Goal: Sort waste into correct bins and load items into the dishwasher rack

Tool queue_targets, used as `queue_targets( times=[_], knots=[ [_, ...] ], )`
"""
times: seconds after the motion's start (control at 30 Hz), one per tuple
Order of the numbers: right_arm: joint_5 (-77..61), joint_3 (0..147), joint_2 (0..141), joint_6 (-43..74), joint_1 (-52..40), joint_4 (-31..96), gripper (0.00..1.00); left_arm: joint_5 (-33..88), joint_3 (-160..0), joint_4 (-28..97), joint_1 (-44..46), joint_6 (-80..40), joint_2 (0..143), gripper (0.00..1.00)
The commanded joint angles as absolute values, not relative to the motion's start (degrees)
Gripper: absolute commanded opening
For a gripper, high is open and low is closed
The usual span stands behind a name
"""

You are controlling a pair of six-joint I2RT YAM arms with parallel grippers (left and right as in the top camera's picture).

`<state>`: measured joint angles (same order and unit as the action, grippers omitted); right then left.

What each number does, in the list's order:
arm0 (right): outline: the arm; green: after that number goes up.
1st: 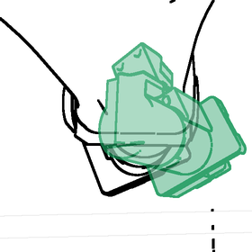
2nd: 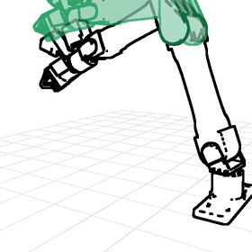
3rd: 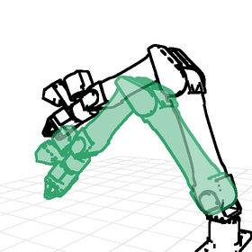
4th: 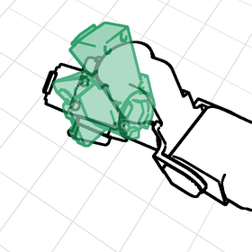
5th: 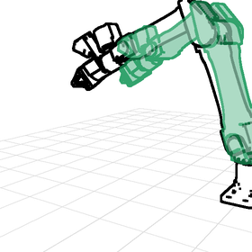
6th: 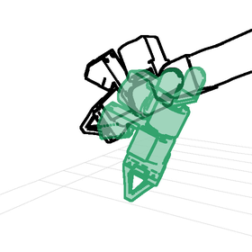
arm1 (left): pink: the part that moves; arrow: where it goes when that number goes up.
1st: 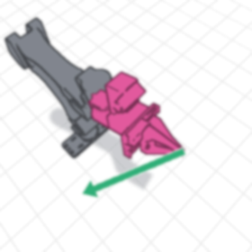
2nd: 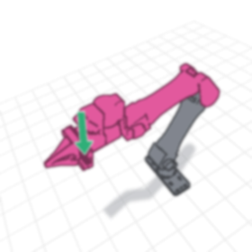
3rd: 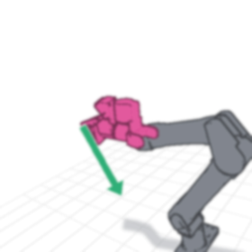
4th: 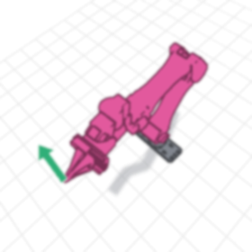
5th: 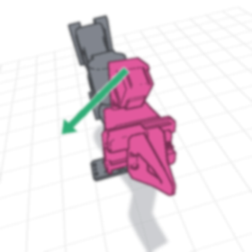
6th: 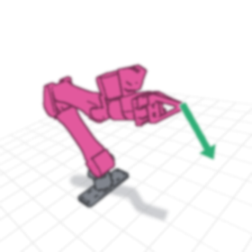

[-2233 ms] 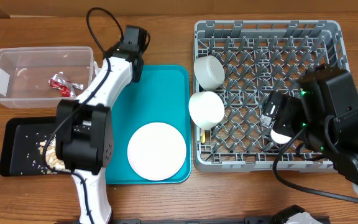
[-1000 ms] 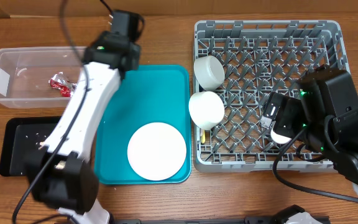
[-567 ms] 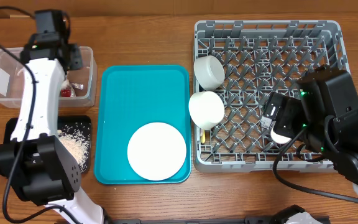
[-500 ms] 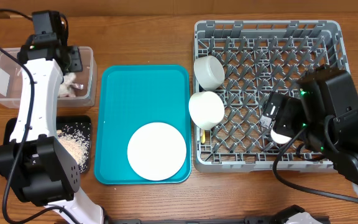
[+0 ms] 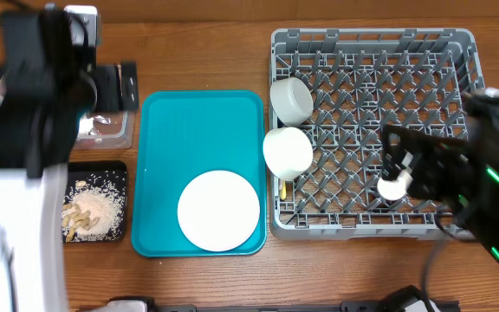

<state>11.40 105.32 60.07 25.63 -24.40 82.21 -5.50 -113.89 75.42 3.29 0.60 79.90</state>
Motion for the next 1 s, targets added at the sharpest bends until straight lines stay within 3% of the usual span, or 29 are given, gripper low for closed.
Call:
queue_targets(
  times=[0.0, 0.33, 0.97],
  knots=[
    [7.9, 105.47, 56.82, 21.02, -24.29, 80.53, 1.0, -4.43, -114.69, 79.13, 6.42, -3.25, 73.43, 1.0],
    [4.69, 105.45, 54.61, 20.97, -24.29, 81.95, 1.0, -4.49, -114.69, 88.77, 7.92, -9.39, 60.53, 1.0],
    [4.12, 105.45, 54.65, 20.97, -24.29, 86.46, 1.0, -4.43, -114.52, 93.67, 7.92, -9.43, 59.51, 1.0]
  ],
)
